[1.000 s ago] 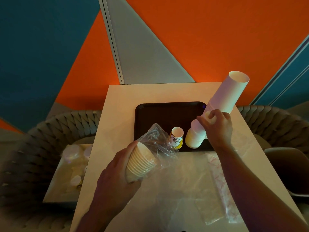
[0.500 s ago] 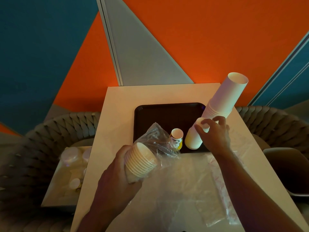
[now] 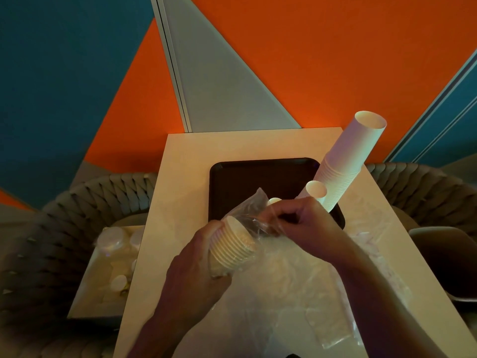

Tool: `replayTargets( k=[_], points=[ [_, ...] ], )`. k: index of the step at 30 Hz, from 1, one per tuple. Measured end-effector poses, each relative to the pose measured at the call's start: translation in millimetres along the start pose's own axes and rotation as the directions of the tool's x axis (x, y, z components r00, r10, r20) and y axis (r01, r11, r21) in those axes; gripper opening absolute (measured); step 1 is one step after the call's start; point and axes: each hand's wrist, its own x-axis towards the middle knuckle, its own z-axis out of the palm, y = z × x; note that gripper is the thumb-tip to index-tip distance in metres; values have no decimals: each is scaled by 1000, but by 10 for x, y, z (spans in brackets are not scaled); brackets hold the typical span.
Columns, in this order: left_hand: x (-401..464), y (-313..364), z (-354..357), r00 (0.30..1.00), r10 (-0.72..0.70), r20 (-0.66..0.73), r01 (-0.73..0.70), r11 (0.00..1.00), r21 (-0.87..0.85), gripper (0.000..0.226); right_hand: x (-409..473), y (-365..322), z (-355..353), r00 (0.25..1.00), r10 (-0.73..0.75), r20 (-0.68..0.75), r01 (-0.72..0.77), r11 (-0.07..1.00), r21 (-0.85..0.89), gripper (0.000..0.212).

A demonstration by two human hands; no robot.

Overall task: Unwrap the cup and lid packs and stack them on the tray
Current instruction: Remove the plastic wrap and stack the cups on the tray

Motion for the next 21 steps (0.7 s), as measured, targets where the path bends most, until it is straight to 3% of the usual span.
replayTargets(
  k=[4, 12, 17, 21],
  points=[
    [13, 12, 12, 1000, 8, -1, -8, 1000, 3, 87, 25, -34, 25, 984, 60, 168, -68, 997, 43, 16],
    [41, 40, 17, 1000, 20, 5, -20, 1000, 1, 78, 65, -133, 92, 945, 62, 322, -48, 998, -50, 13],
    [20, 75, 17, 999, 33, -8, -34, 999, -21, 83, 77, -167, 174, 945, 54, 321, -47, 998, -31, 13],
    [-17, 83, -16, 999, 32, -9, -32, 999, -27, 85, 55, -136, 139, 972, 47, 229, -73, 992, 103, 18]
  ],
)
